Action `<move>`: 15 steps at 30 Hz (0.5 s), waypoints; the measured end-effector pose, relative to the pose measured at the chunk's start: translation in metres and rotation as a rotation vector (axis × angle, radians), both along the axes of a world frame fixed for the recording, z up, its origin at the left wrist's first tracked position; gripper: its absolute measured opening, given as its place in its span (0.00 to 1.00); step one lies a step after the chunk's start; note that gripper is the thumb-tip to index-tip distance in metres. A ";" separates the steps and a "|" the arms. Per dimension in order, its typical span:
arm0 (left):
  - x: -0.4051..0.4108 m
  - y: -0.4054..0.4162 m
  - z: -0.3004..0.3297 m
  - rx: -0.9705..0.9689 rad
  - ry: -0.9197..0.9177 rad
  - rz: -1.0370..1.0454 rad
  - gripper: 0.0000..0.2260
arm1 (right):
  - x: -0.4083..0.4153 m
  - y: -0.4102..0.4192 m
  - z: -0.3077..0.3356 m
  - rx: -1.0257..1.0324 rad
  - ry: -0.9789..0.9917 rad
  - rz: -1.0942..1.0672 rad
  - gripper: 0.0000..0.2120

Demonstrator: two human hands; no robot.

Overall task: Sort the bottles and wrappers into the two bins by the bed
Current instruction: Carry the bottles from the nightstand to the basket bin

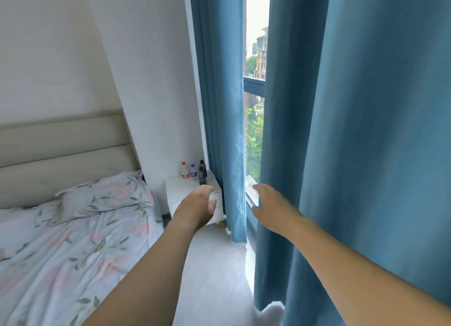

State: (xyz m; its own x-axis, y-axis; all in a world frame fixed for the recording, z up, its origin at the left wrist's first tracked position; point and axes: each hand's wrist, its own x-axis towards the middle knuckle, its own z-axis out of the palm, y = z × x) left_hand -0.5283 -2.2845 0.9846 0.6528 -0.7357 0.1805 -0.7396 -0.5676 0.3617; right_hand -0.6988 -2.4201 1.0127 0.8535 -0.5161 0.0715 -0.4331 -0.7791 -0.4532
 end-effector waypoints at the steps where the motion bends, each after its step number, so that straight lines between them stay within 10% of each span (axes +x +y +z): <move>1: 0.014 0.002 -0.002 0.001 0.004 0.028 0.18 | 0.018 -0.003 -0.002 -0.001 -0.002 0.028 0.26; 15: 0.206 -0.078 0.007 0.062 -0.032 0.277 0.20 | 0.245 -0.133 -0.014 0.013 -0.037 0.245 0.20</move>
State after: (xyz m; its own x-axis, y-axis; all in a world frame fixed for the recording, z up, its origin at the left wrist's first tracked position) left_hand -0.3226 -2.3622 0.9918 0.8250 -0.5405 0.1647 -0.5640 -0.7698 0.2989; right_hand -0.4536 -2.5528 0.9990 0.9502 -0.2953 0.0998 -0.2149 -0.8527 -0.4761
